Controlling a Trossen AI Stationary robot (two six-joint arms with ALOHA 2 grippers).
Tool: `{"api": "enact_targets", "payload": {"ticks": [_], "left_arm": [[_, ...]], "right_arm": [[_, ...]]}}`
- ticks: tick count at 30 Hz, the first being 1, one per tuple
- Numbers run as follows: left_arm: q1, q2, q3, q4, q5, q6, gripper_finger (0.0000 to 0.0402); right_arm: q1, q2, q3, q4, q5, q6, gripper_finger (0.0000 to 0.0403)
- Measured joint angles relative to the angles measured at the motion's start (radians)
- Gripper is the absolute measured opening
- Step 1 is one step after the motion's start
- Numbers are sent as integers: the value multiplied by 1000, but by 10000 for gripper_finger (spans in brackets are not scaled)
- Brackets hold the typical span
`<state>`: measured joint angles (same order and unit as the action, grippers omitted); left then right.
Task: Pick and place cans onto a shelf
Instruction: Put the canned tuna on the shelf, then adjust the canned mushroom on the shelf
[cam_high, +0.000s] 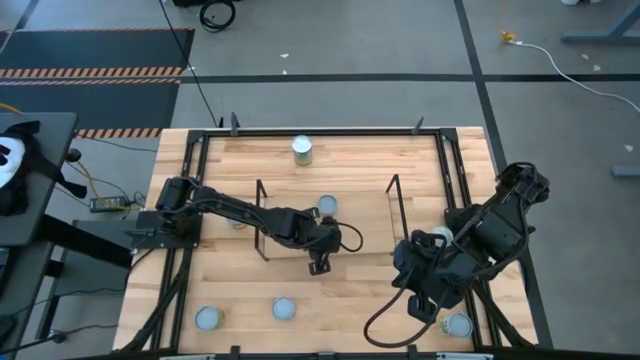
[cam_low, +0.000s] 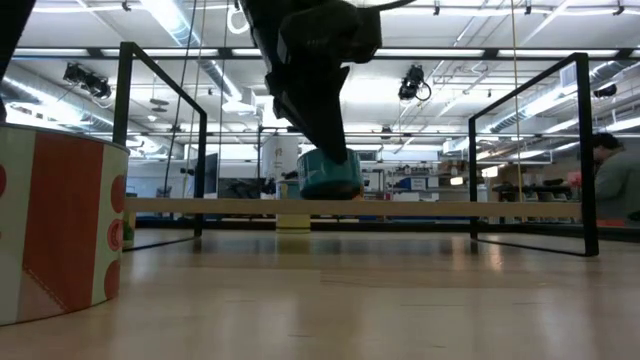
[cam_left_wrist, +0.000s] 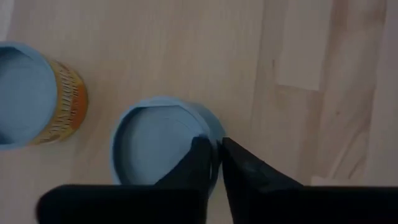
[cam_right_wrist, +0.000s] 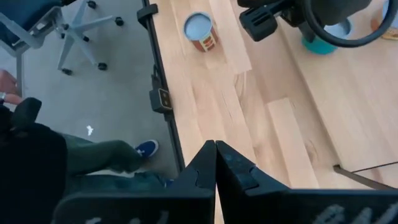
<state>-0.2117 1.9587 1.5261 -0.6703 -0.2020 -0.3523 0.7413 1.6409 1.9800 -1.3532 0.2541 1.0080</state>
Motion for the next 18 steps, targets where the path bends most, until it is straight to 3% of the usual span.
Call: {"api": "enact_targets", "payload": {"ticks": [9,15,18], "left_arm": [[1,-2,0,-56,-7,2,141],[24,-12,104,-88,-8,45,157],[46,-13,145,-44,-56,82,153]], "right_arm": [[18,0,0,7,14,22,9],[18,0,0,7,13,21,9],[18,0,0,6,14,21,9]]}}
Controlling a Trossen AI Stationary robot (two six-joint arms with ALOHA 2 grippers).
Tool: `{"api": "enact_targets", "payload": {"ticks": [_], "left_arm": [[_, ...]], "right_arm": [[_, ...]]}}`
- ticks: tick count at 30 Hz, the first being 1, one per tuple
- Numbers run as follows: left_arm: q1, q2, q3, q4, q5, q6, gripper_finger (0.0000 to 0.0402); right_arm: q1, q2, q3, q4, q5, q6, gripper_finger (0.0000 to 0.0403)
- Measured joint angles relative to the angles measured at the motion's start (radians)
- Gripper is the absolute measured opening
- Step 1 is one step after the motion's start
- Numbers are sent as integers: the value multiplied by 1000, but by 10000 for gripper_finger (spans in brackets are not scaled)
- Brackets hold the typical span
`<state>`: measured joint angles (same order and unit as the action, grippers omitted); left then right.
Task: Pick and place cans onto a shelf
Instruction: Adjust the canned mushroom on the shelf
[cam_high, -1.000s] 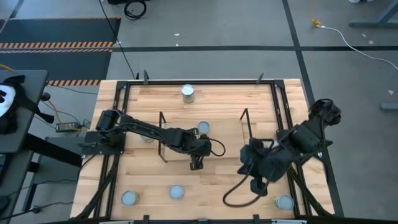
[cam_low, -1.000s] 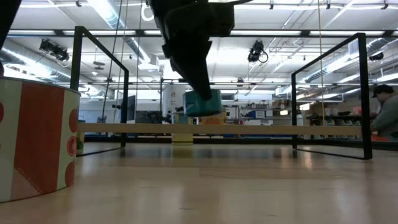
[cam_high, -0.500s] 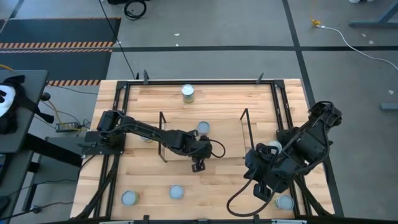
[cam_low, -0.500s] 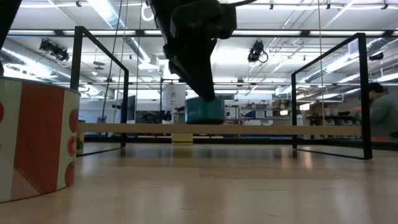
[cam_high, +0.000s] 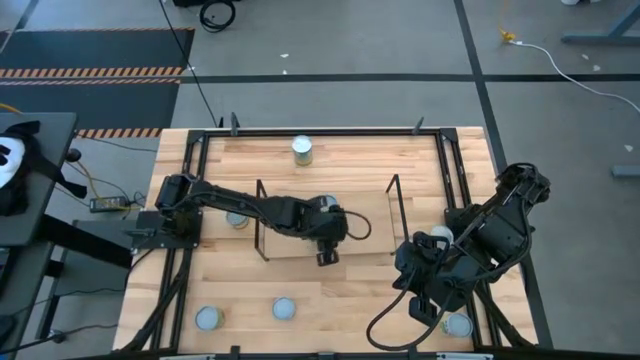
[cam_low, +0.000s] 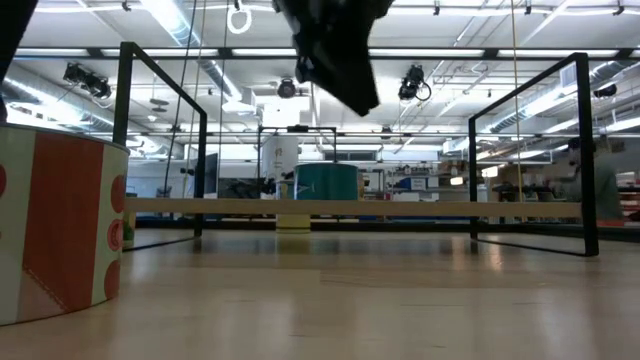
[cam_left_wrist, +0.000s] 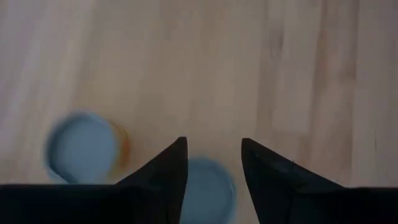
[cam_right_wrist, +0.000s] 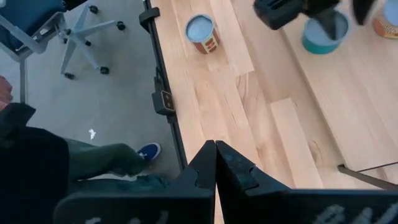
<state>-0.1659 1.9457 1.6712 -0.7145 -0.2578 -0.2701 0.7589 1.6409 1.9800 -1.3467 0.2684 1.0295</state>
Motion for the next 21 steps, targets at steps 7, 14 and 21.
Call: {"api": "enact_targets", "payload": {"ticks": [7,14,21], "left_arm": [[133,15,-46,57,-25,-62,133],[196,18,-110,72,4,-85,110],[190,18,-167,55,30,-86,98]], "right_arm": [[9,0,0,25,3,18,9],[29,0,0,29,3,36,9],[29,0,0,29,4,42,9]]}}
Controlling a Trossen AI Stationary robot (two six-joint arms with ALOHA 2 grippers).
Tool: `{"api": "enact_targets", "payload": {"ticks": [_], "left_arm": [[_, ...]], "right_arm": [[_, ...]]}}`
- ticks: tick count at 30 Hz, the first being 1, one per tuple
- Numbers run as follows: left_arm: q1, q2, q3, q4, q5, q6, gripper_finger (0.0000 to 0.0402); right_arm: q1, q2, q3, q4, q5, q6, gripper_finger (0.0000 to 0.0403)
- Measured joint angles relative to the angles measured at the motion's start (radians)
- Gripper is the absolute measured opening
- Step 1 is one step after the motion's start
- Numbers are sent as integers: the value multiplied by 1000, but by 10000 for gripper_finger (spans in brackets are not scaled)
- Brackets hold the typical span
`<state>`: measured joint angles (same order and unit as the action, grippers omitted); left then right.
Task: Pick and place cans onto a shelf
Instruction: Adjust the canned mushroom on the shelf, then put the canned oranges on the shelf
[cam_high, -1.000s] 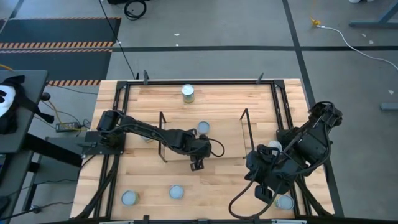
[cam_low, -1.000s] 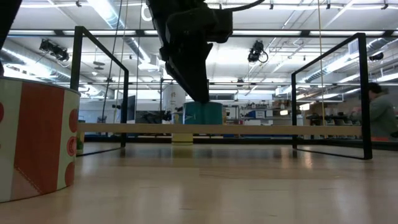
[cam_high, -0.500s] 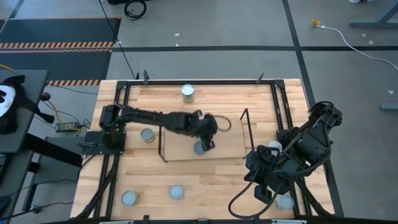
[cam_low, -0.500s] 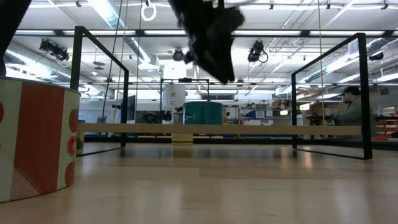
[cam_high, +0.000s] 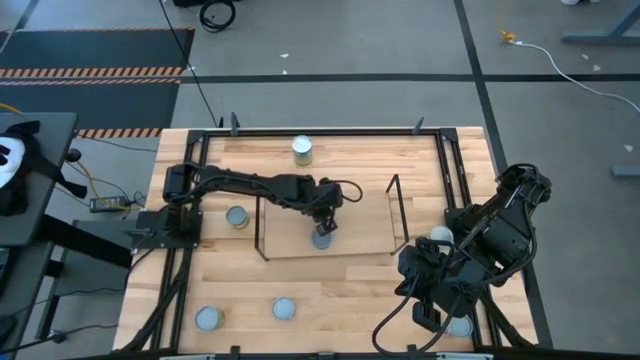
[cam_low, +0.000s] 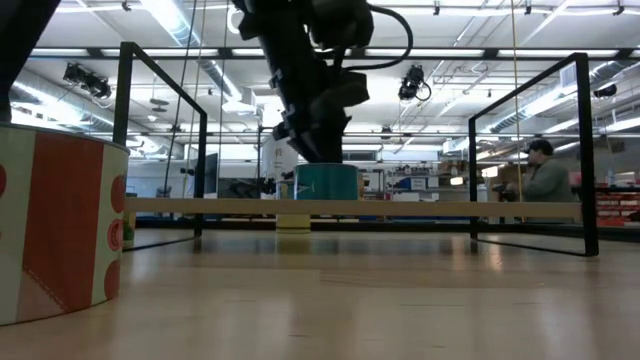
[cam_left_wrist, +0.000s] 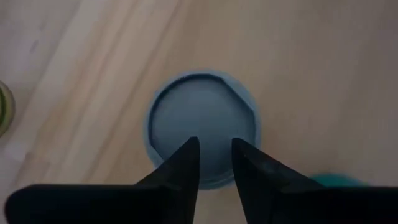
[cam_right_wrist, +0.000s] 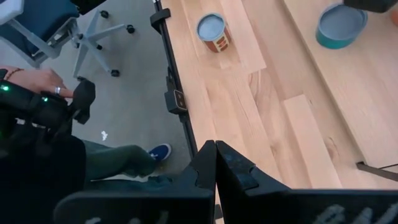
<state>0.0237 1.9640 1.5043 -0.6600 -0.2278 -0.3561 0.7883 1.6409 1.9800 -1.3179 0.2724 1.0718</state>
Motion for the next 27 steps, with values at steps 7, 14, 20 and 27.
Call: {"api": "enact_targets", "payload": {"ticks": [7,14,20,27], "left_arm": [[2,-5,-8,-32,-13,0,98],[2,-14,-9,-89,-14,0,98],[0,-14,-3,-94,-15,0,98],[-1,-14,80,-95,-15,27,98]], "right_arm": [[0,0,0,-1,7,0,9],[0,0,0,0,7,6,9],[0,0,0,0,9,6,9],[0,0,0,-1,77,7,9]]}}
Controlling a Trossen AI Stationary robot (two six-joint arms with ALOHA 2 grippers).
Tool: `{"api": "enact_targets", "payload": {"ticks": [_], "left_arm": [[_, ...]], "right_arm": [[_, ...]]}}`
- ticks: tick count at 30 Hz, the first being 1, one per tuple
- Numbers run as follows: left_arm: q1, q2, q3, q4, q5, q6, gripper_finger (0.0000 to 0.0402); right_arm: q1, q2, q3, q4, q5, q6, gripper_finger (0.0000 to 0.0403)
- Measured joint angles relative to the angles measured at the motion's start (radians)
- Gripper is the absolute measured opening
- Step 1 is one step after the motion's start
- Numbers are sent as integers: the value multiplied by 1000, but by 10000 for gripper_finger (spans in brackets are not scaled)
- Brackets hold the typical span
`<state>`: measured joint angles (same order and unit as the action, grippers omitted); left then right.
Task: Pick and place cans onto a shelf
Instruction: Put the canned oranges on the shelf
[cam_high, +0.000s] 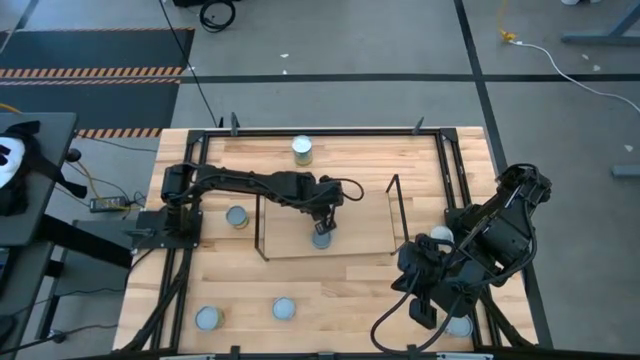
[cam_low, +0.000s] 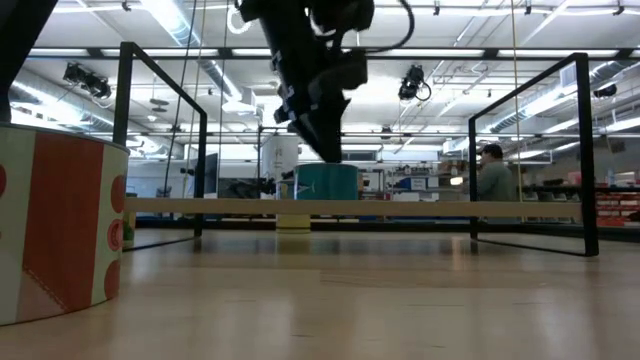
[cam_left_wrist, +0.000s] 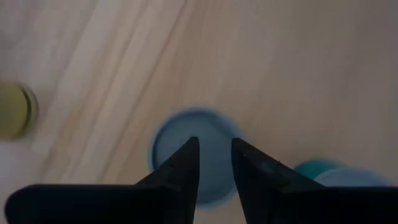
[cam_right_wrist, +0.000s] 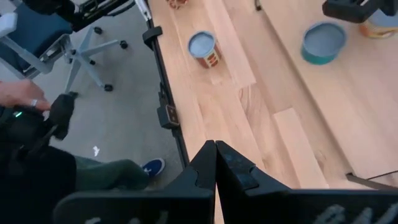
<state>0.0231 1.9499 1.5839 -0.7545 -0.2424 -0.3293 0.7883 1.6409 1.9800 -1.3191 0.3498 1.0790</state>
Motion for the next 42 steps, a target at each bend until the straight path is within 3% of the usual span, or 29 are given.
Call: {"api": "enact_targets", "payload": {"ticks": [4,9,15,20,25,30,37,42], "left_arm": [[-1,0,84,-25,0,48,98],[-2,0,247,-130,0,109,98],[-4,-2,479,-260,-23,247,98],[0,-2,596,-323,-83,289,98],[-23,-2,650,-336,-53,289,98],[-63,-1,683,-353,-31,321,98],[-93,-1,767,-394,-34,315,98],[-118,-22,767,-416,-34,314,98]], "right_arm": [[4,0,0,-45,34,15,15],[39,-2,-1,-262,61,162,42],[86,-77,-41,-256,42,225,104],[138,-115,-94,-250,72,182,151],[187,-133,-219,-252,55,127,163],[201,-179,-358,-252,-71,195,159],[195,-335,-638,-253,-204,328,158],[176,-450,-826,-247,-246,316,172]]}}
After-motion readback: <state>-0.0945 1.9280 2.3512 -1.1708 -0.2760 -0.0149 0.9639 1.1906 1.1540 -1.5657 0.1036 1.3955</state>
